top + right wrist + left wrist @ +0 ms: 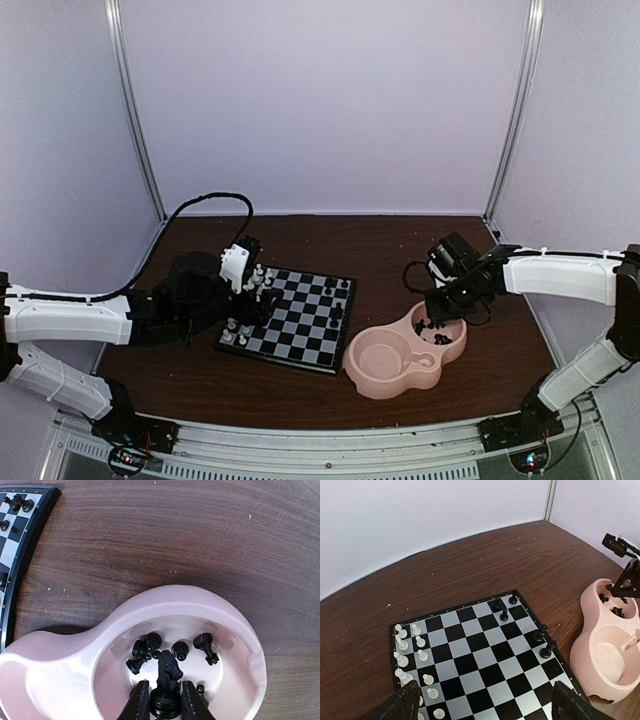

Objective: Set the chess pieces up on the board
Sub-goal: Pick up the chess pile from the storage box.

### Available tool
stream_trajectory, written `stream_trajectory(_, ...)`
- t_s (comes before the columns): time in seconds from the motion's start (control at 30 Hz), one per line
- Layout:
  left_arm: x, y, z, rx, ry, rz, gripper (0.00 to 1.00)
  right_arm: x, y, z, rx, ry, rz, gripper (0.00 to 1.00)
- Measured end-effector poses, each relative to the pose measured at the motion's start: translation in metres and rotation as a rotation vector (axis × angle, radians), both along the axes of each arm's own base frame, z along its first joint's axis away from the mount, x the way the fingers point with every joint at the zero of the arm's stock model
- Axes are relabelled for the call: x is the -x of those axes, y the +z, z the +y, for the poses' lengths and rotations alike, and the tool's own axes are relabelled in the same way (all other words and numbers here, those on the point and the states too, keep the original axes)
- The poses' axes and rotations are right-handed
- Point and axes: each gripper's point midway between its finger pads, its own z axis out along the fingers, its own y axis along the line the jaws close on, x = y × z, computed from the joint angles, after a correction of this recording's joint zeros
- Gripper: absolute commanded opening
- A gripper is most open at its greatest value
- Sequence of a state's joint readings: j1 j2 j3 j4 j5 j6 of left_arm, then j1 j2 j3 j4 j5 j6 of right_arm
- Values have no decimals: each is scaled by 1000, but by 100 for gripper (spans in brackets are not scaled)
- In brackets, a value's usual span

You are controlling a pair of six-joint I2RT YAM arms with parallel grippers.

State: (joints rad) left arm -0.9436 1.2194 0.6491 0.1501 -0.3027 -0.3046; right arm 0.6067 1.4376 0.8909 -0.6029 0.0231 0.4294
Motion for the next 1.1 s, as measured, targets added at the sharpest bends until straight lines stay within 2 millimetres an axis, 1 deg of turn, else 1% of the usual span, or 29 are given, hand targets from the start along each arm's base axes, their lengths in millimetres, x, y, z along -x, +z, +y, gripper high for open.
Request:
stream_trajectory(0.13,0,0,0,0,0,0,91,1,4,-1,-2,2,-8,20)
stream_trajectory(0.43,1,0,-1,3,-10,4,91,1,4,-1,6,15,-10,21)
stream_trajectory(0.57,1,0,-1,3,-10,4,91,3,4,5,9,54,-14,21)
stream_trajectory(0.67,1,0,-1,3,-10,4,91,8,10,21,-1,120,-42,22)
stream_trajectory(0.73,1,0,-1,3,-9,4,91,13,20,35,-21,176,-79,23)
stream_trajectory(0.83,1,0,-1,4,-9,4,91,20,42,57,-67,261,-158,23)
stream_trajectory(0.9,1,0,-1,6,-8,6,91,24,52,70,-93,305,-196,23)
stream_trajectory(0.97,1,0,-1,9,-6,9,91,27,57,81,-110,346,-221,23)
stream_trajectory(1.1,1,0,-1,17,-2,14,92,34,60,101,-139,421,-240,23)
